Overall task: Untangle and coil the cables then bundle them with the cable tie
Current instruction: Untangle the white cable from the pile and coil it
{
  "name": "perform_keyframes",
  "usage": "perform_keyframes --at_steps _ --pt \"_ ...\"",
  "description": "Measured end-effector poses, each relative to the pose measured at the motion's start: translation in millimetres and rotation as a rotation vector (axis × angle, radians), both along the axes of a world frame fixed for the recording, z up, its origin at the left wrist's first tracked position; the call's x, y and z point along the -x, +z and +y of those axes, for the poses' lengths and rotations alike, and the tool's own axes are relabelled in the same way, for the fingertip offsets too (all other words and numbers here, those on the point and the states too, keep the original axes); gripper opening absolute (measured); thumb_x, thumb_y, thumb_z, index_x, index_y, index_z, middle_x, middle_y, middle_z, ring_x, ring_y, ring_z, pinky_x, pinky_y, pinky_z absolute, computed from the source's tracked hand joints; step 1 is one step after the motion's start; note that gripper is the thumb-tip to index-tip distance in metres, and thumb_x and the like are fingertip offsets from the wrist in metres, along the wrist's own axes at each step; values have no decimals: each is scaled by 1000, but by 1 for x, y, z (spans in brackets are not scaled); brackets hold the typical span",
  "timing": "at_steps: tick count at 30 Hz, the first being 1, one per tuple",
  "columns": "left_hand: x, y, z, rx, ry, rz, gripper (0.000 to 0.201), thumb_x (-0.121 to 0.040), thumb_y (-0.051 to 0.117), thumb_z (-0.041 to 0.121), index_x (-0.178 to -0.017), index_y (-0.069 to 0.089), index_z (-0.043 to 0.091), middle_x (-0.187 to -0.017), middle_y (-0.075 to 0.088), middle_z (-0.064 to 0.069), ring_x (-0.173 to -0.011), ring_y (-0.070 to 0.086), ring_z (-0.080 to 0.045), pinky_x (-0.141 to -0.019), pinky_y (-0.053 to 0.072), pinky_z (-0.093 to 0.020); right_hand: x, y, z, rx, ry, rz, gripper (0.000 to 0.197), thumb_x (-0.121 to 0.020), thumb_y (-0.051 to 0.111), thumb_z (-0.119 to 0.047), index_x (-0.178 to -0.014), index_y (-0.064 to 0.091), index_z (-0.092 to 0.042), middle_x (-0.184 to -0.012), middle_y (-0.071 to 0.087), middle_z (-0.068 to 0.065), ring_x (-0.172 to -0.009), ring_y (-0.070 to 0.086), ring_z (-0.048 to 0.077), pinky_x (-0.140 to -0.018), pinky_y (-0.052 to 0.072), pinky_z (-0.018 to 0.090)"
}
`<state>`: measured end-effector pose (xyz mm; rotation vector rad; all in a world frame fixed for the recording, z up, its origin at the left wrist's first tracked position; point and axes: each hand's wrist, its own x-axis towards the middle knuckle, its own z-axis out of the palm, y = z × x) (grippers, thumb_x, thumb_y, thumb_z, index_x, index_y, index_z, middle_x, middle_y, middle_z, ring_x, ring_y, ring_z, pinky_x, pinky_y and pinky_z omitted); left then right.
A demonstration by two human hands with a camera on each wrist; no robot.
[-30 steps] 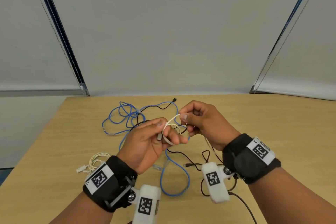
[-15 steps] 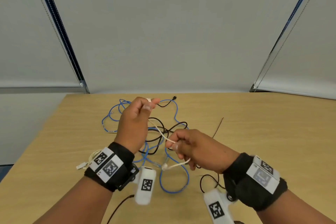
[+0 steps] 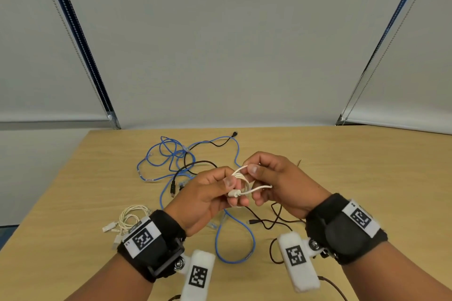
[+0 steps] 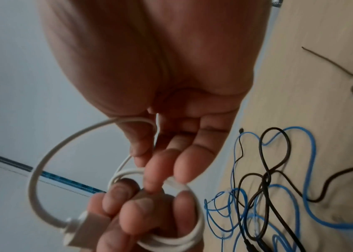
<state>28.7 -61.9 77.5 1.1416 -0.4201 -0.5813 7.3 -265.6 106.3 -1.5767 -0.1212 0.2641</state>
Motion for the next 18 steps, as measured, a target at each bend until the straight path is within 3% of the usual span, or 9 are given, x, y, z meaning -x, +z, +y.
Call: perform_keyframes --at_steps 2,6,9,11,13,15,18 --pt "-2 -2 2 39 -22 27 21 -91 64 27 -86 68 8 -82 68 -14 -80 70 -24 -76 58 -30 -1 -5 -1 -53 26 29 15 -103 54 -14 -101 68 -8 -87 65 11 -55 57 16 -52 52 29" --pt "-2 -8 -2 134 -33 57 27 -86 76 31 -86 69 5 -86 67 -12 -78 68 -25 -81 59 -39 -5 -13 -5 -195 88 137 14 -94 66 -18 -104 69 -10 -79 67 9 -49 54 11 -48 53 26" --pt "-6 -9 2 254 31 117 48 -80 83 29 -105 66 -8 -91 69 -6 -75 63 -17 -75 60 -40 -6 -22 -12 -186 113 218 12 -90 69 -16 -102 70 -16 -77 67 8 -50 54 10 -46 50 25" --pt "-9 -8 5 277 82 90 41 -82 80 26 -99 67 -8 -106 70 -11 -77 64 -17 -78 61 -42 -5 -31 -15 -114 104 239 10 -91 69 -14 -97 72 -21 -79 67 8 -52 53 11 -49 49 27" --pt "-11 -7 7 245 170 64 22 -85 73 23 -84 71 2 -100 69 -15 -76 66 -18 -78 61 -39 -4 -36 -13 23 52 210 10 -93 68 -13 -95 73 -21 -86 66 8 -61 56 12 -57 51 30" --pt "-12 -8 8 149 285 32 17 -90 68 21 -81 74 7 -92 66 -15 -73 65 -16 -75 60 -34 -2 -34 -7 238 -70 78 9 -92 71 -16 -98 72 -22 -101 67 3 -71 60 10 -66 50 31" --pt "-13 -14 6 -21 454 -21 20 -92 64 20 -89 77 5 -94 65 -19 -72 64 -13 -72 58 -29 0 -23 3 500 -305 -231 7 -91 70 -27 -94 71 -33 -107 62 -8 -90 61 3 -79 45 18"
